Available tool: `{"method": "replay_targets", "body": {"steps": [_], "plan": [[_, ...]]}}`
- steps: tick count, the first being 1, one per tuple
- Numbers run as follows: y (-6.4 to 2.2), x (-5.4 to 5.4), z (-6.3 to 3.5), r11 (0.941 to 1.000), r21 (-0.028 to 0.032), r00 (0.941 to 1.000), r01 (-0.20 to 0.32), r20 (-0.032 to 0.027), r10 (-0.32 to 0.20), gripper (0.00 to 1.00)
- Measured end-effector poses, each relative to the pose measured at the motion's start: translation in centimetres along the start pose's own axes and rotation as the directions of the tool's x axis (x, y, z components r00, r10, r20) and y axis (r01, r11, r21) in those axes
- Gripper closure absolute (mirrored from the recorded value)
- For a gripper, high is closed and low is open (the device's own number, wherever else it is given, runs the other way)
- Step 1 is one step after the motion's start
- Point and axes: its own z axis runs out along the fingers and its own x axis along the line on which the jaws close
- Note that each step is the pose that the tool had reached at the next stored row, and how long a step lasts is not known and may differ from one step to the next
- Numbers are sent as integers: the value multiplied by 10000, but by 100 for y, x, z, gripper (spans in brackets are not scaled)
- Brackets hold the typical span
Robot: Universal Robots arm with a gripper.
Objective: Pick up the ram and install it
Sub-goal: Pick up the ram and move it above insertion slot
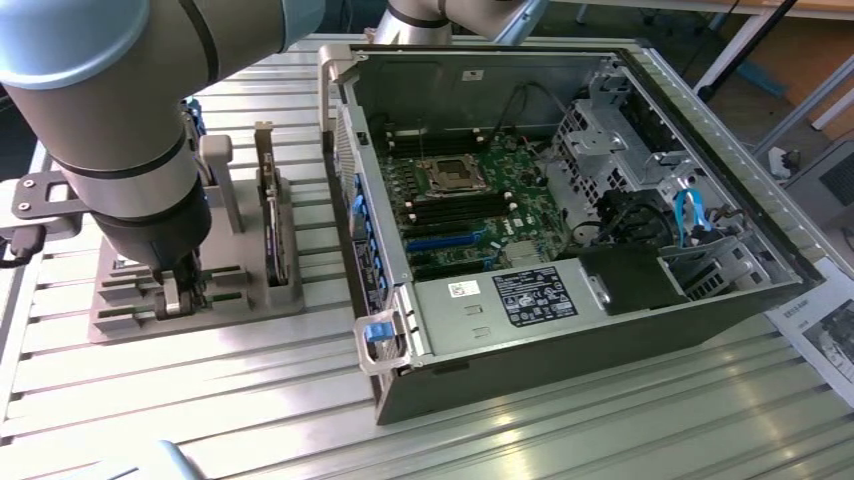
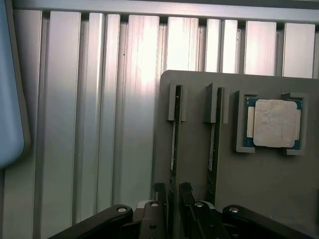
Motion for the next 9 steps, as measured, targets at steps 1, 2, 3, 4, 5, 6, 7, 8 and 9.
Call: {"method": "replay_targets", "body": {"steps": [1, 2, 3, 4, 5, 6, 7, 8, 9], "plan": [[-2, -6, 4, 10000, 3, 10000, 2, 2, -2, 75], [-2, -21, 8, 10000, 1, 10000, 1, 1, -1, 75], [-2, -33, 10, 10000, 0, 10000, 0, 0, 0, 75], [-3, -37, 13, 10000, 2, 10000, 0, 1, 0, 75], [-2, -39, 21, 10000, 1, 10000, 2, 0, -2, 75], [-1, -39, 26, 10000, 0, 10000, 0, 0, 0, 75], [0, -39, 30, 10000, 1, 10000, 1, 0, -1, 75], [1, -40, 36, 10000, 0, 10000, 1, 0, -1, 75], [3, -40, 45, 10000, 2, 10000, 0, -1, 0, 75]]}}
